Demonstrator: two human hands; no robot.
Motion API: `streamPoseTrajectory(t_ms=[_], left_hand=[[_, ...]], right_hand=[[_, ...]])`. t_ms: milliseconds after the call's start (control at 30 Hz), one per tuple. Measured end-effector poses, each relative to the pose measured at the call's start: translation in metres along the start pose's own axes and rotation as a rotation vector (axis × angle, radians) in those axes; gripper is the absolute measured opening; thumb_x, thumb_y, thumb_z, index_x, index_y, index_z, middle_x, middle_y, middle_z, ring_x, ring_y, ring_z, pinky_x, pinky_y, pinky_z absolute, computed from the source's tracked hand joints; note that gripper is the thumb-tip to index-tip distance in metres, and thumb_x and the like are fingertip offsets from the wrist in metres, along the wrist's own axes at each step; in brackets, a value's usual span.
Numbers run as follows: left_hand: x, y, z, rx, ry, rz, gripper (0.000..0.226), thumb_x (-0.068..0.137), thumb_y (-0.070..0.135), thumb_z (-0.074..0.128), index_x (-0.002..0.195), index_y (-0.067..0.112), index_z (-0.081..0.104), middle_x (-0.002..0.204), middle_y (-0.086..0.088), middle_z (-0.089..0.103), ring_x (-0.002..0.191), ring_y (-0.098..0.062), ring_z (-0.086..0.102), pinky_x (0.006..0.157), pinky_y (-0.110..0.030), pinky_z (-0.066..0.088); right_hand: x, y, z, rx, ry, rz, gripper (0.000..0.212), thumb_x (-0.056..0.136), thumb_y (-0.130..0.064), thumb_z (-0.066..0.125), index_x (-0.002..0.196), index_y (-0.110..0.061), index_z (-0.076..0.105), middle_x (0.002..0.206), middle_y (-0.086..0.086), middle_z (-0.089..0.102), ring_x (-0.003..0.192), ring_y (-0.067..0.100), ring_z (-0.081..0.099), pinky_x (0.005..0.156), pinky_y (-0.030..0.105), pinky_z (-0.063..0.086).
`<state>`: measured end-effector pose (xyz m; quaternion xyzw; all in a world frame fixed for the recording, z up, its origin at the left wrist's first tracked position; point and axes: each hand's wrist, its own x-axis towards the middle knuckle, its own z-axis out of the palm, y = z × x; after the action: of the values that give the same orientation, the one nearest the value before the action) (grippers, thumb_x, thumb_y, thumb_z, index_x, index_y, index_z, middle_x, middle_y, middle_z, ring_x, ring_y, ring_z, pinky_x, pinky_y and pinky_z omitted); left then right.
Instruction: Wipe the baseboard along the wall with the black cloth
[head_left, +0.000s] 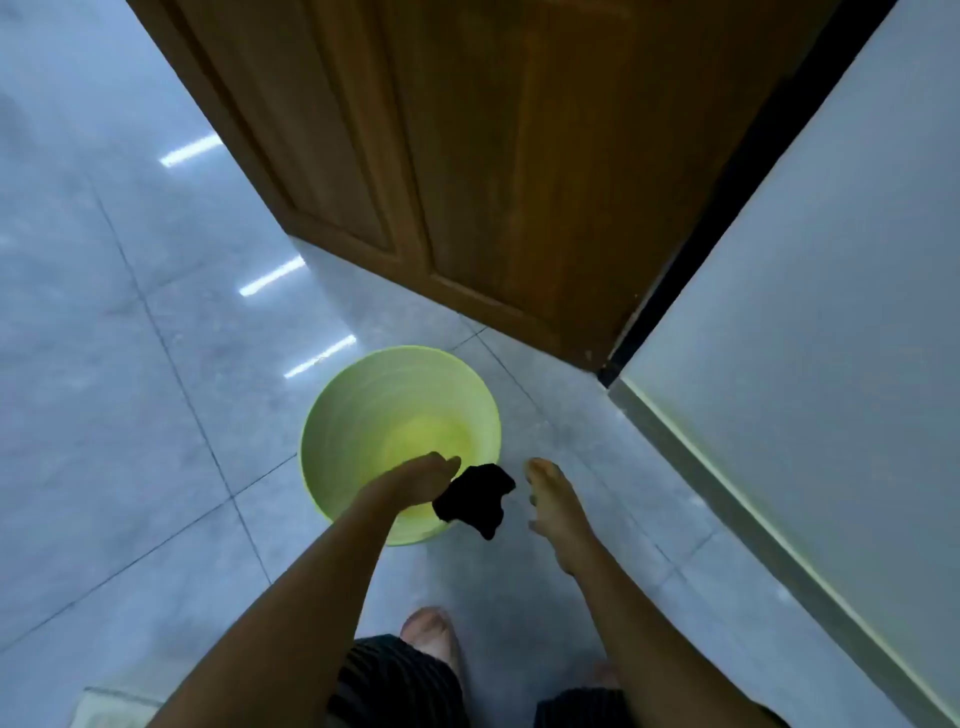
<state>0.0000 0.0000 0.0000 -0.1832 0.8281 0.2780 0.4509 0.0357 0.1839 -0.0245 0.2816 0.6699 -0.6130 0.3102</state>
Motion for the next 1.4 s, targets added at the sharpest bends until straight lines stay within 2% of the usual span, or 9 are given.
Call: streamPoseTrajectory(t_ms=[167, 333, 500, 633, 800, 933, 1133, 1267, 1400], left_hand=[[0.075, -0.018, 0.011, -0.347, -0.368, -0.248, 0.077, 0.088, 0.071, 0.024, 0.120, 0.005, 0.049, 0.102, -0.012, 0.057, 0.086, -0.026, 0.056, 0.080, -0.040, 0.047], [0.091, -0.013, 0.016, -0.364, -0.458, -0.182, 0.061, 0.083, 0.069, 0.040, 0.087, 0.010, 0.054, 0.082, -0.005, 0.053, 0.072, -0.016, 0.051, 0.057, -0.024, 0.053], [0.045, -0.012, 0.016, -0.511, -0.199, 0.131, 0.035, 0.093, 0.038, 0.051, 0.108, 0.007, 0.052, 0.097, -0.005, 0.058, 0.084, -0.012, 0.056, 0.063, -0.021, 0.053], [-0.017, 0.011, 0.013, -0.542, 0.000, 0.485, 0.040, 0.093, 0.031, 0.056, 0.122, 0.003, 0.052, 0.122, -0.013, 0.060, 0.103, -0.021, 0.059, 0.083, -0.031, 0.050], [-0.124, 0.057, 0.021, -0.275, 0.187, 0.843, 0.035, 0.090, 0.033, 0.062, 0.108, 0.003, 0.060, 0.104, -0.015, 0.064, 0.091, -0.024, 0.064, 0.085, -0.040, 0.053], [-0.191, 0.087, 0.034, -0.008, 0.187, 1.041, 0.030, 0.086, 0.039, 0.065, 0.097, 0.011, 0.067, 0.092, -0.004, 0.068, 0.089, -0.017, 0.067, 0.073, -0.028, 0.052], [-0.218, 0.102, 0.047, 0.166, 0.301, 1.143, 0.021, 0.083, 0.042, 0.068, 0.072, 0.024, 0.063, 0.071, 0.004, 0.061, 0.067, -0.010, 0.059, 0.059, -0.022, 0.042], [-0.208, 0.109, 0.044, 0.175, 0.365, 1.190, 0.026, 0.083, 0.046, 0.065, 0.082, 0.020, 0.068, 0.079, 0.003, 0.065, 0.079, -0.010, 0.062, 0.060, -0.021, 0.044], [-0.173, 0.131, 0.039, 0.130, 0.371, 1.209, 0.029, 0.083, 0.044, 0.066, 0.091, 0.016, 0.070, 0.091, -0.001, 0.067, 0.087, -0.012, 0.061, 0.063, -0.019, 0.043]], right_hand=[[0.075, 0.068, 0.022, 0.479, -0.317, 0.249, 0.062, 0.088, -0.066, 0.037, 0.128, -0.021, 0.054, 0.126, 0.009, 0.057, 0.115, 0.032, 0.056, 0.085, 0.049, 0.052], [0.093, 0.092, 0.025, 0.727, -0.485, 0.097, 0.061, 0.090, -0.066, 0.029, 0.113, -0.021, 0.063, 0.113, 0.008, 0.066, 0.098, 0.028, 0.065, 0.074, 0.043, 0.055], [0.049, 0.082, 0.008, 0.652, -0.304, -0.122, 0.039, 0.096, -0.040, 0.047, 0.130, -0.023, 0.055, 0.122, 0.004, 0.060, 0.097, 0.021, 0.062, 0.065, 0.035, 0.054], [-0.011, 0.064, -0.018, 0.660, -0.253, -0.276, 0.018, 0.096, -0.027, 0.047, 0.106, -0.022, 0.062, 0.111, 0.005, 0.063, 0.094, 0.024, 0.061, 0.070, 0.036, 0.051], [-0.084, 0.039, -0.058, 0.846, -0.330, -0.359, 0.061, 0.088, -0.063, 0.040, 0.120, -0.016, 0.062, 0.126, 0.014, 0.062, 0.118, 0.034, 0.056, 0.102, 0.049, 0.044], [-0.137, 0.005, -0.072, 0.735, -0.298, -0.472, 0.064, 0.091, -0.061, 0.039, 0.121, -0.009, 0.062, 0.099, 0.016, 0.070, 0.090, 0.029, 0.065, 0.075, 0.038, 0.056], [-0.171, -0.001, -0.075, 0.691, -0.317, -0.503, 0.056, 0.080, -0.037, 0.057, 0.124, -0.003, 0.060, 0.113, 0.020, 0.061, 0.101, 0.035, 0.060, 0.094, 0.045, 0.047], [-0.177, -0.001, -0.079, 0.652, -0.545, -0.459, 0.064, 0.091, -0.054, 0.043, 0.137, -0.011, 0.051, 0.137, 0.019, 0.051, 0.113, 0.040, 0.056, 0.101, 0.050, 0.042], [-0.164, -0.016, -0.106, 0.513, -0.576, -0.401, 0.070, 0.091, -0.062, 0.035, 0.132, -0.010, 0.057, 0.130, 0.022, 0.058, 0.098, 0.034, 0.066, 0.091, 0.045, 0.052]])
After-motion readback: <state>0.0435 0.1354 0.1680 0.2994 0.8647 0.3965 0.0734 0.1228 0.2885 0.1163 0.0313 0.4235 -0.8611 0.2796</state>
